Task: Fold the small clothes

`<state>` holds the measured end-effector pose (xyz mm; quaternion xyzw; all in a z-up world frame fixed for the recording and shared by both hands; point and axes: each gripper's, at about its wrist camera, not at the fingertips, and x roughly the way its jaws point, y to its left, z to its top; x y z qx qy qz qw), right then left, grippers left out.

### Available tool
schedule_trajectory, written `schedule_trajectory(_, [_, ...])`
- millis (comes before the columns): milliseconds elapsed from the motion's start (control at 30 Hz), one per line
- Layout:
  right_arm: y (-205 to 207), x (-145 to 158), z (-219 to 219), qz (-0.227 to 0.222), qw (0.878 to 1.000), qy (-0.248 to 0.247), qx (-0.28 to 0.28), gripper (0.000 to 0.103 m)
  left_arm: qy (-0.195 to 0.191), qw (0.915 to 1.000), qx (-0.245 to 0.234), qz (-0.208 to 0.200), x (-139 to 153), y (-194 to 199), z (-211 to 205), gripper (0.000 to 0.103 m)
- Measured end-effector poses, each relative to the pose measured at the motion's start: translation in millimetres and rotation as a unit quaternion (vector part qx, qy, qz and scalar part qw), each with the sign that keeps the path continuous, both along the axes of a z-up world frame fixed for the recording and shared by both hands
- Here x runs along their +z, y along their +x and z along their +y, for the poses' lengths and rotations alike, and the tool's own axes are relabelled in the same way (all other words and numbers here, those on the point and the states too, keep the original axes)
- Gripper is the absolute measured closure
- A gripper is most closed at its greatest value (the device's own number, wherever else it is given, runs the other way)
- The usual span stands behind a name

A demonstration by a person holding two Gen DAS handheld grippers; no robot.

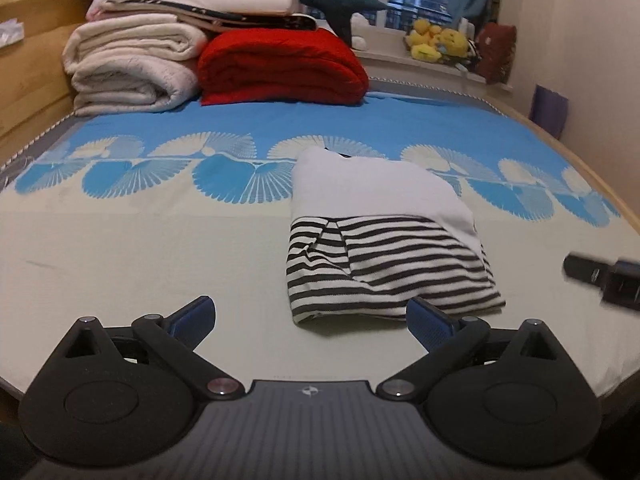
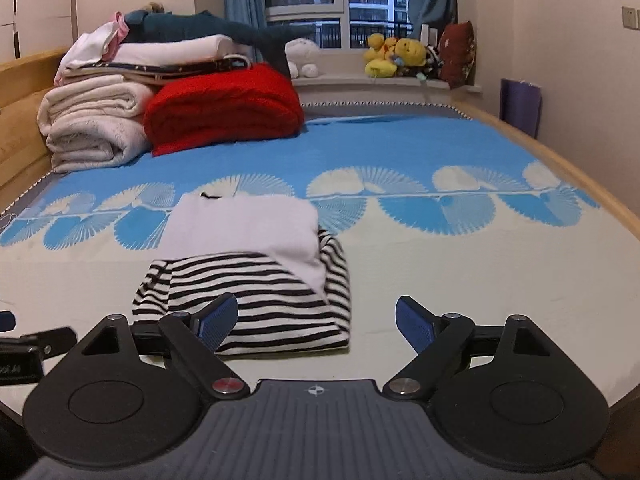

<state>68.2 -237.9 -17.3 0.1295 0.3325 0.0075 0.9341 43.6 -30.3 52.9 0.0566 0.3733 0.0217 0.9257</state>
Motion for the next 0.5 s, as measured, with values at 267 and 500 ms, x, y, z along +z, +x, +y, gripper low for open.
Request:
schedule_trajectory(267, [2.4,-0.2,22.3,0.012,1.000,-0.001,0.024,0.016,-0.024,0.9997,-0.001,-0.005,1.1,0.6,-7.9,0.001])
schedule_trajectory(500, [3.2,-2.7,30.2,0.010,0.999,-0.003,0.044,0.016,-0.004,0.9997,-0.014,-0.021,-1.9,-4.7,-14.6,0.001])
